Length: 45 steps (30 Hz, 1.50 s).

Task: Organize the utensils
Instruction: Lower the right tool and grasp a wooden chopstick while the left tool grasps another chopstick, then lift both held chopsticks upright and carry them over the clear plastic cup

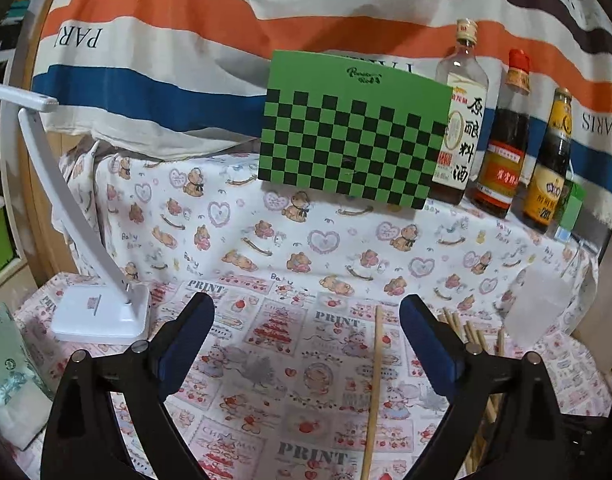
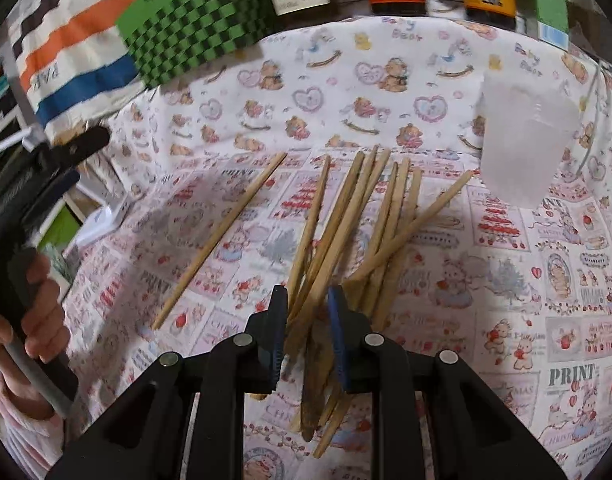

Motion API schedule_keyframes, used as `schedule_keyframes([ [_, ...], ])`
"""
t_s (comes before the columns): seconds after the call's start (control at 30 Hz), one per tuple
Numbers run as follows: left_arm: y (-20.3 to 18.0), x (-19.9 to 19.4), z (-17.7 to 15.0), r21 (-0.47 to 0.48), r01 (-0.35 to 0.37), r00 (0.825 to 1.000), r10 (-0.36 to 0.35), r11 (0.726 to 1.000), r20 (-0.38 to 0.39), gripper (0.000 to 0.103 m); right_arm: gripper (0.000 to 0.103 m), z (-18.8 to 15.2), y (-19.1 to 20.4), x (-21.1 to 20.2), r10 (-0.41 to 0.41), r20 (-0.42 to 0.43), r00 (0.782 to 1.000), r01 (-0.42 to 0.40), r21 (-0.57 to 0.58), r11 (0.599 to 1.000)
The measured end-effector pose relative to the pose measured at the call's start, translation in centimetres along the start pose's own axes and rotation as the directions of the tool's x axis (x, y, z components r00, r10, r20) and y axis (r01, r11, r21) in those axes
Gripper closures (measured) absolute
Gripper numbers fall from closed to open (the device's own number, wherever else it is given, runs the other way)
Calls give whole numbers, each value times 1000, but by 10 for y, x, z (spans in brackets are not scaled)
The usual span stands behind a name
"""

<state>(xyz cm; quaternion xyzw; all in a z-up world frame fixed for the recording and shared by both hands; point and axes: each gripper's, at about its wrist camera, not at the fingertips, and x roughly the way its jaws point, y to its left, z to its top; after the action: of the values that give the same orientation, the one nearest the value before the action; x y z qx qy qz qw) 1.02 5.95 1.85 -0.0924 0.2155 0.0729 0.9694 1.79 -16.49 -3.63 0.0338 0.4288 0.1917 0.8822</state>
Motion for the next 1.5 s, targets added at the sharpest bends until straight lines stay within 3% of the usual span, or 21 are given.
schedule_keyframes([
  [0.07, -2, 4, -1, 15, -13, 1000, 13, 1000, -24, 10, 83, -2, -1, 0, -40, 1, 999, 40, 6, 999],
  [0.17, -3, 21, -6, 22, 3, 990, 0, 1000, -141, 10, 92, -3, -7, -4, -42, 9, 999, 41, 36, 999],
  [0.33, -14, 43, -21, 36, 79, 950, -64, 996, -306, 10, 95, 2, -14, -30, -70, 138, 988, 62, 61, 996],
  [0.5, -39, 47, -39, 110, 157, 915, -103, 981, -390, 34, 95, 3, -12, -63, -92, 312, 946, 81, 48, 996],
  [0.7, -55, 60, -59, 176, 154, 862, -45, 972, -505, 75, 95, 2, -14, -95, -121, 463, 878, 99, 73, 992],
  [0.73, -56, 62, -63, 177, 160, 853, -46, 971, -520, 75, 95, 2, -15, -98, -128, 474, 871, 103, 78, 992],
  [0.77, -59, 60, -64, 200, 155, 864, -35, 968, -503, 77, 95, 3, -16, -101, -132, 481, 867, 104, 85, 991],
  [0.83, -62, 58, -66, 222, 157, 863, -24, 962, -504, 85, 95, 3, -19, -104, -138, 490, 861, 101, 101, 990],
  [0.87, -62, 58, -66, 223, 155, 864, -23, 962, -502, 96, 95, 3, -20, -105, -140, 492, 859, 99, 109, 989],
  [0.97, -56, 56, -64, 188, 159, 865, -45, 969, -500, 98, 95, 3, -26, -107, -147, 498, 854, 94, 130, 987],
  [1.0, -55, 53, -61, 179, 160, 875, -55, 971, -480, 98, 95, 3, -28, -109, -148, 501, 853, 92, 135, 987],
  [1.1, -54, 32, -47, 178, 157, 934, -87, 971, -347, 98, 95, 3, -32, -112, -152, 512, 845, 82, 157, 984],
  [1.2, -49, 4, -32, 158, 180, 970, -149, 971, -193, 98, 95, 2, -37, -118, -155, 535, 831, 69, 177, 982],
  [1.37, -41, -25, -11, 139, 211, 978, -209, 968, -23, 98, 95, 1, -44, -131, -154, 584, 797, 47, 194, 980],
  [1.5, -40, -34, -4, 143, 221, 974, -226, 965, 15, 98, 95, 2, -49, -138, -148, 601, 785, 26, 207, 978],
])
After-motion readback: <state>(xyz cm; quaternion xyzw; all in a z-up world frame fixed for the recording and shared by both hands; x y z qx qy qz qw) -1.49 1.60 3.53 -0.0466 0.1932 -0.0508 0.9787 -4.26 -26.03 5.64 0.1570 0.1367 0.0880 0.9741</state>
